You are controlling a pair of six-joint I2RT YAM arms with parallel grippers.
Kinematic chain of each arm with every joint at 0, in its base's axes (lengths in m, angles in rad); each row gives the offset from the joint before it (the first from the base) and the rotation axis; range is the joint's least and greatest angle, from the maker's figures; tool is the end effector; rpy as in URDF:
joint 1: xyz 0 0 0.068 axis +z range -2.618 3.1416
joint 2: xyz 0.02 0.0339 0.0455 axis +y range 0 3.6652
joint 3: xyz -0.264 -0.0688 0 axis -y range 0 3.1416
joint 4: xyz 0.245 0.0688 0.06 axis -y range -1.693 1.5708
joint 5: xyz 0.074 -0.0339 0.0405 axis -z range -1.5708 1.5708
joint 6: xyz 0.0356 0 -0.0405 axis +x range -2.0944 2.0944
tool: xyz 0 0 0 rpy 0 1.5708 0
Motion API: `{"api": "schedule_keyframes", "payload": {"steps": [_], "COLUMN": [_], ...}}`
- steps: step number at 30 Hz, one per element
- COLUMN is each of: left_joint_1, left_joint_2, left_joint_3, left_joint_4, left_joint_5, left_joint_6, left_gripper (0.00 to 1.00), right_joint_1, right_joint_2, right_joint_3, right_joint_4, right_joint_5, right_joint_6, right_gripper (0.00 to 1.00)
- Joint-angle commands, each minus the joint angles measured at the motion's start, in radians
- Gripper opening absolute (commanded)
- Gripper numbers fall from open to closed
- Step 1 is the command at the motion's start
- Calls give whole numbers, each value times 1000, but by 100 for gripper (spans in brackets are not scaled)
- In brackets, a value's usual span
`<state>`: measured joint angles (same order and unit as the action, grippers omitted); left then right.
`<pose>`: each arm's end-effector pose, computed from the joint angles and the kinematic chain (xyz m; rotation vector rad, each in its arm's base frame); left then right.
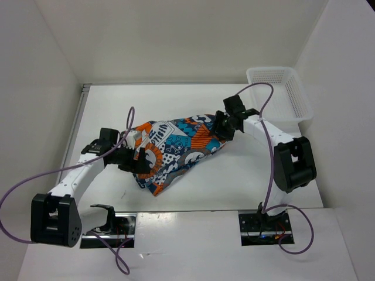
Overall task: Fold and stack the shorts
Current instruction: Fold the shorts
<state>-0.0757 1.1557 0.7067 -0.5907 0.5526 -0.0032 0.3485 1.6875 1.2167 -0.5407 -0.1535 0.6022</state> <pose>0.2111 -0.0348 0.2129 0.2876 2.5295 -0.7464 0.3311 0.1261 0.2255 0.2786 2.6492 0.5321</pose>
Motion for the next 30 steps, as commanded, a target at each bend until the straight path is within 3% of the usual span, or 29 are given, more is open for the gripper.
{"api": "schedule_keyframes", "payload": {"steps": [1,6,10,16,21,26,30], "left_joint_1": [-33,-76,-76,-76,-76,28,96], "left_joint_2": [76,205,274,393,464,575,566], "left_joint_3": [-7,19,19,31,117,305,478], "left_joint_4": [20,150,209,294,305,278,207], "left_joint_5": [70,47,29,18,-52,-104,-126], "left_joint_6": [3,3,3,3,3,3,3], "left_gripper": [92,90,86,83,82,81,81], "right_joint_1": [-54,-109,-120,-140,-129,1,80], "right_joint_2": [-66,12,84,141,123,74,74], "right_joint_3": [-9,-19,-20,-106,-171,-195,-76], "right_joint_4": [1,47,111,148,186,186,122], "right_joint_5": [57,48,60,38,-47,-98,-58], "right_joint_6": [15,5,27,27,68,113,125], "right_gripper": [62,62,55,52,50,50,52]}}
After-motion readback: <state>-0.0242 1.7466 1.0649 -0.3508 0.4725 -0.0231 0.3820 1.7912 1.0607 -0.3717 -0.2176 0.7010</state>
